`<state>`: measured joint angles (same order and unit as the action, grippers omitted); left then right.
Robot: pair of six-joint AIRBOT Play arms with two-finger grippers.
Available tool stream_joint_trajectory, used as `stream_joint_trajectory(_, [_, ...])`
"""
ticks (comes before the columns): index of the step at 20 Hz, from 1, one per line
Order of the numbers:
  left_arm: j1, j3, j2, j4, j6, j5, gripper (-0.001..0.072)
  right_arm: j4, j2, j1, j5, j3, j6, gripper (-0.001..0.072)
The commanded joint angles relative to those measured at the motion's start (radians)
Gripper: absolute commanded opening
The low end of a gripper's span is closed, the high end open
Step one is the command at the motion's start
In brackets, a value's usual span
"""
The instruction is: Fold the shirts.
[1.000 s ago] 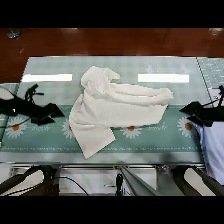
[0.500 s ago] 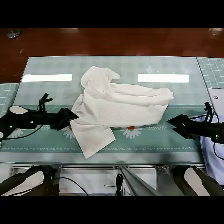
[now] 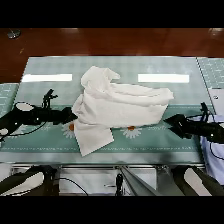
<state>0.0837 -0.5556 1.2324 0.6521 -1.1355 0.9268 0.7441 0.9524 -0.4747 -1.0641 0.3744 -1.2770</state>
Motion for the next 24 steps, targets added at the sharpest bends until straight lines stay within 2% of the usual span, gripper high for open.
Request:
stream_joint_trajectory(1, [-0.003,-0.008,0.001,-0.003,0.006,0.027,0.0035,-0.041,0.103,0.117,0.126,0.019,-0.035,0.0627])
stream_joint_trajectory(6, [-0.003,-0.008,0.001,-0.003,0.006,0.043,0.0035,-0.15,0.315,0.251,0.179,0.152,-0.03,0.0626])
stream_joint_trajectory(8, [-0.003,-0.008,0.001,-0.003,0.006,0.046,0.0035,-0.171,0.372,0.311,0.2,0.206,-0.03,0.059])
stream_joint_trajectory(9, [-0.003,-0.008,0.001,-0.003,0.006,0.046,0.0035,-0.169,0.394,0.339,0.207,0.24,-0.029,0.0393])
stream_joint_trajectory(10, [-0.003,-0.012,0.001,-0.003,0.006,0.047,0.0035,-0.165,0.409,0.361,0.202,0.276,-0.014,0.0084])
stream_joint_trajectory(11, [-0.003,-0.025,0.0,-0.003,0.006,0.055,0.0034,-0.164,0.412,0.376,0.19,0.314,0.01,0.0025])
stream_joint_trajectory(14, [-0.001,-0.151,-0.03,-0.027,0.005,0.097,0.0035,-0.109,0.399,0.375,0.065,0.537,-0.008,0.0024])
stream_joint_trajectory(18, [-0.001,-0.547,-0.105,-0.158,0.005,0.098,0.0034,0.043,0.344,0.375,-0.042,1.047,-0.159,0.0024])
stream_joint_trajectory(21, [-0.001,-0.93,-0.144,-0.152,-0.002,0.098,0.0034,0.205,0.312,0.378,-0.214,1.466,-0.227,0.0024])
stream_joint_trajectory(24, [-0.001,-1.239,-0.196,-0.075,-0.032,0.098,0.0034,0.286,0.188,0.379,-0.348,1.675,-0.23,0.0025])
